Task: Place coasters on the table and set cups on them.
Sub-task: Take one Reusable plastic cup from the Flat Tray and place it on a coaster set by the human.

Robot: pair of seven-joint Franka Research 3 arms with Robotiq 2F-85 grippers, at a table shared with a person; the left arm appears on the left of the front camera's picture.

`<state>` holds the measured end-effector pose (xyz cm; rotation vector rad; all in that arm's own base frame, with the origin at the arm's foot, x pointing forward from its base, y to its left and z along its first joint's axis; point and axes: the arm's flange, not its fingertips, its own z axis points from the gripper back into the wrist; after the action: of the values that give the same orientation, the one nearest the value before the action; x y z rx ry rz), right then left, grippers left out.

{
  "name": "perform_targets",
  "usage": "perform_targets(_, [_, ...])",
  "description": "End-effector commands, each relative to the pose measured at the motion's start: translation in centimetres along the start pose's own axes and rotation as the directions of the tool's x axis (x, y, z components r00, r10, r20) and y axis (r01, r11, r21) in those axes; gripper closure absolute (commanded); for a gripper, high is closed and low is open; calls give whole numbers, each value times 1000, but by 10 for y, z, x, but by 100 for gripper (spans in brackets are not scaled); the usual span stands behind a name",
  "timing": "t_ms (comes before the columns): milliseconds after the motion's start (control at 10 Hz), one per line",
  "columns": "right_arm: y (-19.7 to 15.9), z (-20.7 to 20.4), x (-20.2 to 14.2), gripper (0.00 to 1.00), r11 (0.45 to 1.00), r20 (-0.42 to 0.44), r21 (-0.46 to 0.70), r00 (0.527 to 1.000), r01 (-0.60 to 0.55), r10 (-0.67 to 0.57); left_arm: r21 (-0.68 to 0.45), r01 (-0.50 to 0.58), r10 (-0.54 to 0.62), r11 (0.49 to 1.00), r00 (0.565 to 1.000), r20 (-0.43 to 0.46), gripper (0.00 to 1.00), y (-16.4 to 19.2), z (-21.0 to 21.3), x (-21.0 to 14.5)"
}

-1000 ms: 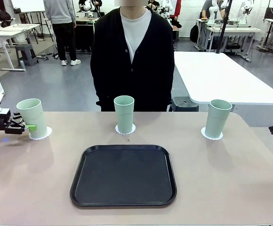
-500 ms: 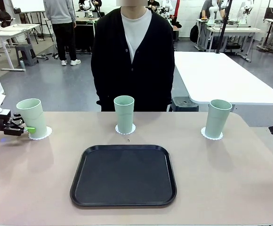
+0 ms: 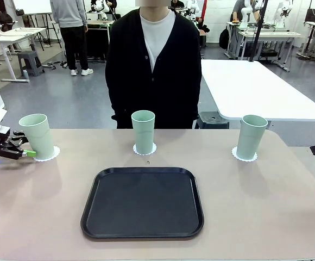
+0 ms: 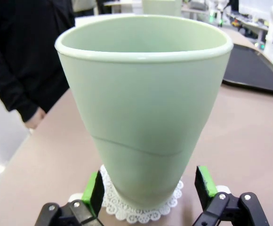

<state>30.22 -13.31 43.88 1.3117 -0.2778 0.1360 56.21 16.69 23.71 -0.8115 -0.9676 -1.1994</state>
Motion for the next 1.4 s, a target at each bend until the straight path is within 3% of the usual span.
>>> perform_targets(0, [0,1,0,0,1000,0,5,1000,-8,8,-14,8,-8,1000,999,-54,0,-2,13,10])
perform_targets(300, [0,1,0,0,1000,0,5,1000,-8,8,-15,34,-36,999,993,-111,0,-2,32,19])
perform_targets(500, [0,1,0,0,1000,0,5,1000,-8,8,-12,82,-82,997,968,-238,0,-5,54,40])
perform_targets(700, [0,1,0,0,1000,0,5,1000,-8,8,3,137,-122,991,893,-433,0,-16,83,101])
perform_targets(900, [0,1,0,0,1000,0,5,1000,-8,8,15,259,-205,966,799,-565,0,-48,93,186])
perform_targets(1000, [0,1,0,0,1000,0,5,1000,-8,8,8,293,-234,956,778,-582,0,-61,94,223])
perform_targets(1100, [0,1,0,0,1000,0,5,1000,-8,8,22,259,-184,966,739,-649,0,-75,90,249])
perform_targets(1300, [0,1,0,0,1000,0,5,1000,-8,8,70,87,-2,994,643,-766,0,-99,79,292])
